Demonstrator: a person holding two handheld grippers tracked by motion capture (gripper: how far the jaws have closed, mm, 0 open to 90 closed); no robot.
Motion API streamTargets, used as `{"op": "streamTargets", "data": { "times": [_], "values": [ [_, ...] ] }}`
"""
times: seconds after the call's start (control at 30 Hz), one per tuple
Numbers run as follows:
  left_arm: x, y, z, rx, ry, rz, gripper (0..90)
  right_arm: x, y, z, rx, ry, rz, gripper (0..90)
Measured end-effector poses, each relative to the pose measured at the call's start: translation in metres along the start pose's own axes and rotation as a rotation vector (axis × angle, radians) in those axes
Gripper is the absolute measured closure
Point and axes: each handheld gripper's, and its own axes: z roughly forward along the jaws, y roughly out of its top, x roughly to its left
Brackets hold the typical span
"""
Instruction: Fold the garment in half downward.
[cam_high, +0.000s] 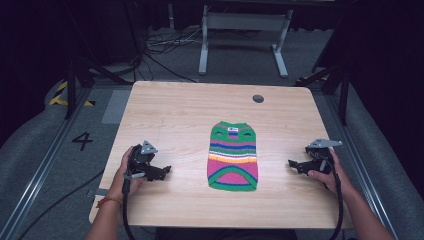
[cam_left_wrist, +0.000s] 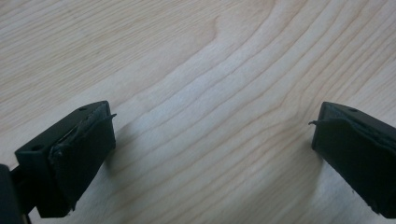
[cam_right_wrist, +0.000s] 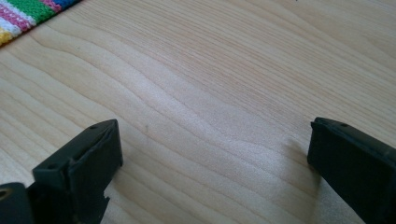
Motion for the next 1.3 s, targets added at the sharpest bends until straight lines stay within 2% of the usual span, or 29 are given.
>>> {"op": "streamTargets", "data": {
  "times": [0.13, 0.3, 0.37, 0.5, 0.6, 0.67, 0.77, 0.83, 1.03, 1.07, 1.13, 1.23, 1.27, 1.3],
  "values": [
    [0.0, 0.0, 0.0, -0.002, -0.001, 0.001, 0.0, 0.0, 0.0, 0.0, 0.0, 0.001, -0.001, 3.1],
    [-0.003, -0.001, -0.001, -0.003, 0.027, -0.019, 0.0, -0.001, 0.0, 0.001, 0.0, 0.003, -0.004, 3.0],
    [-0.003, -0.001, -0.001, -0.005, 0.026, -0.025, 0.1, 0.0, 0.0, 0.0, 0.0, 0.002, -0.002, 3.0],
    [-0.004, -0.002, -0.001, -0.01, 0.035, -0.019, 0.3, -0.001, 0.001, 0.001, 0.002, 0.004, -0.006, 3.0],
    [-0.003, -0.002, -0.001, -0.006, 0.024, -0.018, 0.3, -0.002, 0.001, 0.0, 0.007, 0.043, -0.041, 3.0],
    [-0.002, -0.002, -0.001, -0.006, 0.017, -0.006, 0.3, -0.002, 0.002, 0.0, 0.011, 0.047, -0.047, 3.0],
    [0.001, -0.002, -0.001, -0.002, -0.016, 0.029, 0.3, -0.002, 0.002, 0.0, 0.012, 0.05, -0.049, 3.2],
    [0.002, -0.001, -0.001, -0.002, -0.032, 0.034, 0.1, -0.002, 0.001, 0.0, 0.011, 0.05, -0.047, 3.4],
    [0.003, 0.0, 0.0, -0.001, -0.041, 0.046, 0.2, -0.002, 0.001, -0.001, 0.01, 0.069, -0.062, 7.0],
    [0.004, 0.001, 0.0, 0.0, -0.045, 0.06, 0.4, -0.002, 0.002, -0.002, 0.012, 0.071, -0.065, 7.4],
    [0.004, 0.002, 0.0, -0.009, -0.055, 0.053, 3.1, -0.002, 0.003, -0.002, 0.016, 0.075, -0.068, 10.4],
    [0.004, 0.007, -0.001, -0.01, -0.065, 0.051, 11.8, -0.001, 0.004, -0.003, 0.009, 0.089, -0.077, 19.8],
    [0.004, 0.009, -0.001, -0.01, -0.072, 0.059, 18.2, -0.001, 0.005, -0.003, 0.009, 0.094, -0.079, 22.1],
    [0.002, 0.012, 0.0, -0.019, -0.067, 0.082, 19.4, 0.0, 0.006, -0.003, 0.013, 0.099, -0.08, 23.1]
  ]
}}
